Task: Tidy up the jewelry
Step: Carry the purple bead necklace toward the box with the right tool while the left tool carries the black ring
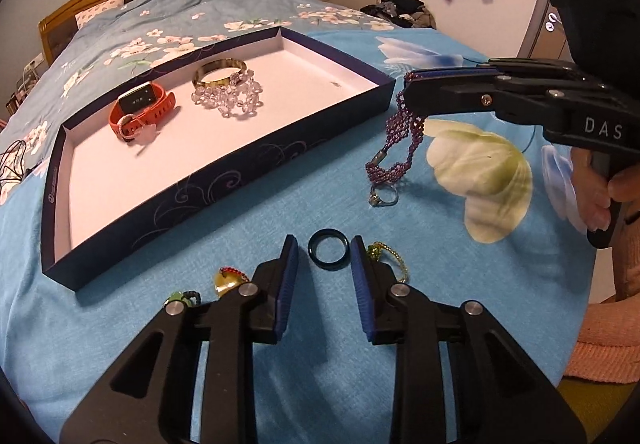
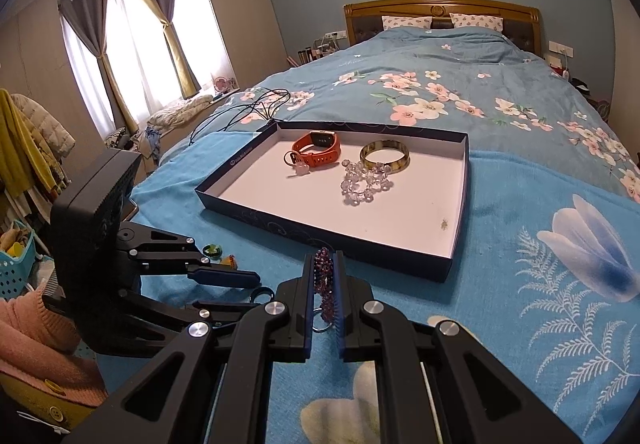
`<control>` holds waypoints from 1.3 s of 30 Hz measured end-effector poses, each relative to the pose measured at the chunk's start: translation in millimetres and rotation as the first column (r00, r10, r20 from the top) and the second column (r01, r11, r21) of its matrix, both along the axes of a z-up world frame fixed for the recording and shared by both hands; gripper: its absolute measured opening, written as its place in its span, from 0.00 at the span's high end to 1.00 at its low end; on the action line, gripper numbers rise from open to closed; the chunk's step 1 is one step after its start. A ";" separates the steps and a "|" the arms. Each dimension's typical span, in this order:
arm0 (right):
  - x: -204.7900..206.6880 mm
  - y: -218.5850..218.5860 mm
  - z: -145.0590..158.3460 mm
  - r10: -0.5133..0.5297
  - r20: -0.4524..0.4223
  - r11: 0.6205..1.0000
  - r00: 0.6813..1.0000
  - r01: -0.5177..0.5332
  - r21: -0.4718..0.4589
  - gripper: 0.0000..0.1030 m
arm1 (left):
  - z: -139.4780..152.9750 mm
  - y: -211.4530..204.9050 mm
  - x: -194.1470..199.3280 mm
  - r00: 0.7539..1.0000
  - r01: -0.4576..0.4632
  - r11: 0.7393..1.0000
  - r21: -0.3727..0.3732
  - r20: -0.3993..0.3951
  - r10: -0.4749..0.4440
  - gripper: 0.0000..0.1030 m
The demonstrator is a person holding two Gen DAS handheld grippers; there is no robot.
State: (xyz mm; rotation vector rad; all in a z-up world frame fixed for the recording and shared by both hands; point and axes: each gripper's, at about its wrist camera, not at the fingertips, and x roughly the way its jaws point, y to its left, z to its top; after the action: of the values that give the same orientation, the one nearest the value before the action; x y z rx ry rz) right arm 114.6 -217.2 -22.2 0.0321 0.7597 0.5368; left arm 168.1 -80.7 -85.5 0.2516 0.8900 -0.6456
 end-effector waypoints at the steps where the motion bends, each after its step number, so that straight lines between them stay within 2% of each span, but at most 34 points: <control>1: 0.4 -0.2 -0.1 0.000 -0.001 1.000 1.000 0.000 0.003 0.93 | -0.2 -0.5 0.5 1.000 -0.001 1.000 0.000 0.001 0.001 0.74; 3: 0.7 -0.6 0.2 -0.002 0.001 1.000 1.000 0.002 0.003 0.93 | -0.6 0.1 0.5 1.000 -0.002 1.000 -0.004 0.000 0.002 0.78; 10: 2.4 1.6 7.0 0.006 0.020 1.000 1.000 -0.006 0.010 0.93 | 3.9 5.6 -0.2 1.000 -0.020 0.999 -0.036 0.001 0.020 0.79; 24: 5.3 8.7 20.5 0.024 0.056 0.999 0.998 -0.025 0.029 0.93 | 46.0 37.3 4.3 0.989 -0.105 0.987 -0.123 0.087 0.116 0.79; 39: 17.3 22.3 32.6 0.049 0.084 0.998 0.995 -0.052 0.029 0.93 | 60.2 50.6 15.4 0.978 -0.150 0.980 -0.130 0.123 0.166 0.79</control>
State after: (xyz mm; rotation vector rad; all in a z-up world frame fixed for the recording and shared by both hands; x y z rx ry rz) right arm 131.9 -194.9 10.4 0.0190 0.6727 0.5944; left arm 183.5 -30.1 -25.3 0.1132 0.7317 -0.5259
